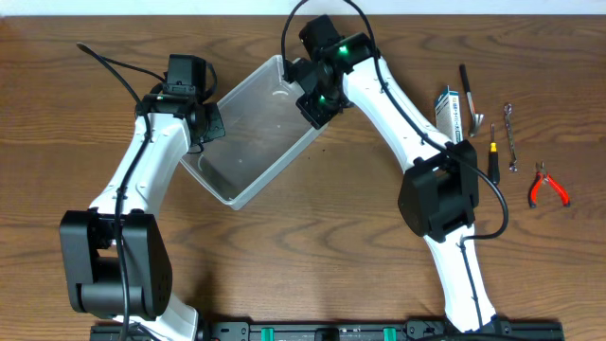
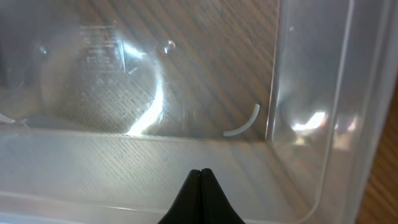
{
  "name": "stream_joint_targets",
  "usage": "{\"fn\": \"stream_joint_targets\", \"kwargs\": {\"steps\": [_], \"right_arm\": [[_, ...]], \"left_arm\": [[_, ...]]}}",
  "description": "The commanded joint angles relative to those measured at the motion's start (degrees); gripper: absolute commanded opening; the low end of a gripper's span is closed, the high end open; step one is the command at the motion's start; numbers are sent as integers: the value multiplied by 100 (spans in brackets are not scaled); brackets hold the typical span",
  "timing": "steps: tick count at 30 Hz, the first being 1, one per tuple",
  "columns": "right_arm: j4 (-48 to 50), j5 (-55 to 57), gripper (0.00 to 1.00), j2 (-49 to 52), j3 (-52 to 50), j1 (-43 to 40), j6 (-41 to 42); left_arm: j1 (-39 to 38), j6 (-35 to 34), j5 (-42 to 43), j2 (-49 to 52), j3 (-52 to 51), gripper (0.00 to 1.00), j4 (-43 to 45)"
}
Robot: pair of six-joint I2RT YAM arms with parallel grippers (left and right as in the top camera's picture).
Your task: Pack container
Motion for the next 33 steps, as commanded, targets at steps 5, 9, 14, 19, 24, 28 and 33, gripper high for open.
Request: {"fn": "stream_joint_targets", "kwargs": {"steps": [5, 9, 14, 19, 24, 28, 33], "right_arm": [[-520, 247, 1, -118, -24, -149, 68], [-787, 629, 1, -118, -24, -223, 358], [-1150, 654, 1, -118, -24, -317, 498], [-1257, 656, 1, -118, -22, -387, 496], [-1244, 846, 1, -120, -22, -457, 691], [-1285, 850, 1, -120, -22, -651, 1025], [-1397, 872, 1, -120, -22, -981, 1237]], "left_arm": [[13, 55, -2, -35, -2, 6, 101], [13, 55, 0, -35, -2, 6, 111], [13, 52, 48, -35, -2, 6, 157], [13, 52, 409, -35, 0, 6, 289], [11, 52, 619, -35, 2, 6, 321], [-4, 52, 619, -35, 0, 6, 315], [-4, 50, 870, -37, 0, 6, 332]]}}
